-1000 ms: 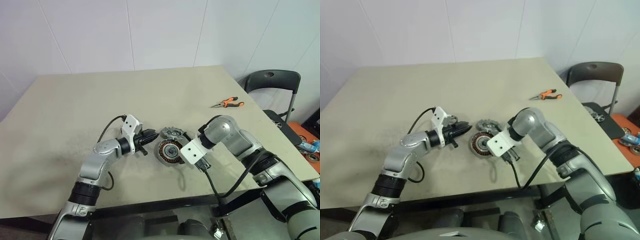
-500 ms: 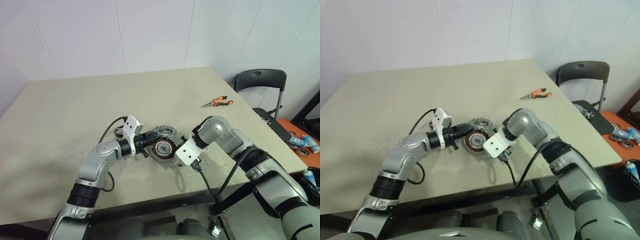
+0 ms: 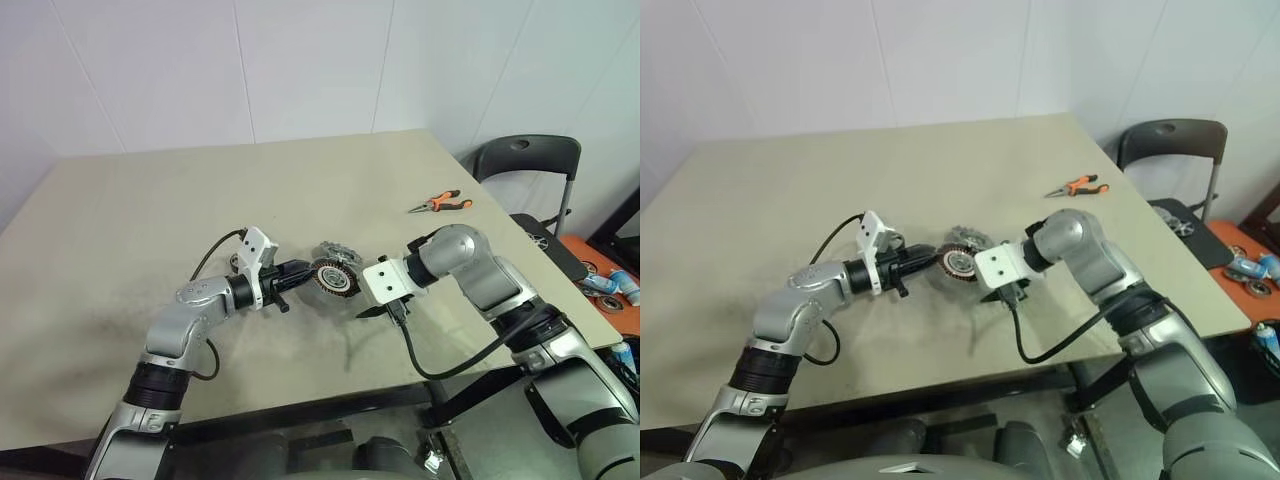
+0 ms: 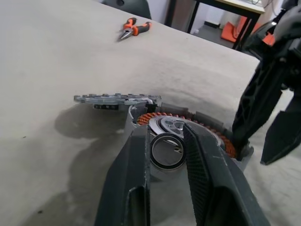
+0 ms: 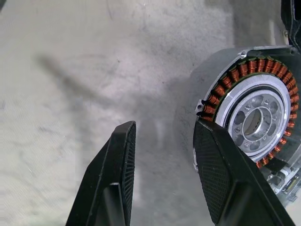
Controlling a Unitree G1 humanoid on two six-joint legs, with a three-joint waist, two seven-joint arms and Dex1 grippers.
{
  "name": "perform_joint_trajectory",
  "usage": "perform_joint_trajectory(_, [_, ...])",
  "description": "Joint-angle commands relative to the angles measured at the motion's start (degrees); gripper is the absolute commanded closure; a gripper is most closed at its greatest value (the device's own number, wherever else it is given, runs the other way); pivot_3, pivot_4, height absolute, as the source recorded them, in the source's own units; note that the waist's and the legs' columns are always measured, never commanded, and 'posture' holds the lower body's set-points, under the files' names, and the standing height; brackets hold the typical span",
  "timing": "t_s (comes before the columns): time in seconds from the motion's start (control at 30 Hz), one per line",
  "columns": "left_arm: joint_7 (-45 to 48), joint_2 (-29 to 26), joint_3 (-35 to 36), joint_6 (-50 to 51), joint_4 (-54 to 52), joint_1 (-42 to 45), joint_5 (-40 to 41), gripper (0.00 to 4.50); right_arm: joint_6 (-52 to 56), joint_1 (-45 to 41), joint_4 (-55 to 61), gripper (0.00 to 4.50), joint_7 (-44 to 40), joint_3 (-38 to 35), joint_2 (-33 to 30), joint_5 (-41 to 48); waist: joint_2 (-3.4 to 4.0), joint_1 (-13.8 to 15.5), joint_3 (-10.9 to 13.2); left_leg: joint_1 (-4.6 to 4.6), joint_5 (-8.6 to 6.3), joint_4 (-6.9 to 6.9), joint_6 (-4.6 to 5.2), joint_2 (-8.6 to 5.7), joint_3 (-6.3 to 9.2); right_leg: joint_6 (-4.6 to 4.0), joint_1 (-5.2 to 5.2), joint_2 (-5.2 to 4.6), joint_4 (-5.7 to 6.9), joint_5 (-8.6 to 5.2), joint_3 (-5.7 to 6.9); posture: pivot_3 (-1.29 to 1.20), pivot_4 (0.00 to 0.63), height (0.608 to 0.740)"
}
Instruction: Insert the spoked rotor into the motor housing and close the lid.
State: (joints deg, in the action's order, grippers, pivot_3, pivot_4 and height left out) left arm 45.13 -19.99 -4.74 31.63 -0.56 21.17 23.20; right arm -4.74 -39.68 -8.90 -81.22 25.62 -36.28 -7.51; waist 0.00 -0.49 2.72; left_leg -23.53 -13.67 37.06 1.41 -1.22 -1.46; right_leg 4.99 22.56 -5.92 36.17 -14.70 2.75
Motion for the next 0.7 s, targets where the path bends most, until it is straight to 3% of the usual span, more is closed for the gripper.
perform_joint_trajectory(0.03, [0.5,0.19,-0.16,-1.19,0.96,2.07,-0.38,3.8,-1.41,-0.76,6.16,2.54,2.63,-3.88,-1.91,1.17,0.0,0.02,0.0,0.0,0.0,0.01,0.0,0.0,0.0,0.0,0.0,0.0,0.0,0.0,0.0,0.0,0.0,0.74])
perform_joint_trajectory(0.33, [0.57,1.56,-0.9,-2.71,3.77,4.06,-1.21,3.8,-9.26,1.27,7.22,2.54,-0.28,0.78,-6.75,-1.28,-0.02,0.15,-0.01,0.0,0.01,0.03,0.01,0.0,-0.02,0.0,-0.02,0.03,-0.01,0.0,0.0,0.0,0.0,0.74])
perform_joint_trajectory(0.57, [0.01,1.89,-0.46,-3.09,2.94,2.58,-1.47,3.8,-19.28,-2.55,-4.03,2.54,0.87,6.15,-3.34,-6.87,-0.02,-0.12,-0.01,0.04,0.01,0.11,0.02,0.01,-0.03,-0.01,-0.1,0.05,0.0,0.0,0.01,0.0,0.0,0.74])
perform_joint_trajectory(0.7, [-0.7,1.46,0.22,-3.19,2.15,1.23,-1.39,3.8,-17.36,-6.21,-6.87,2.54,0.82,4.78,-0.39,-5.07,-0.02,-0.21,-0.01,0.04,0.09,0.09,0.14,0.02,-0.04,0.01,-0.06,0.08,0.02,0.02,-0.02,0.0,0.0,0.74])
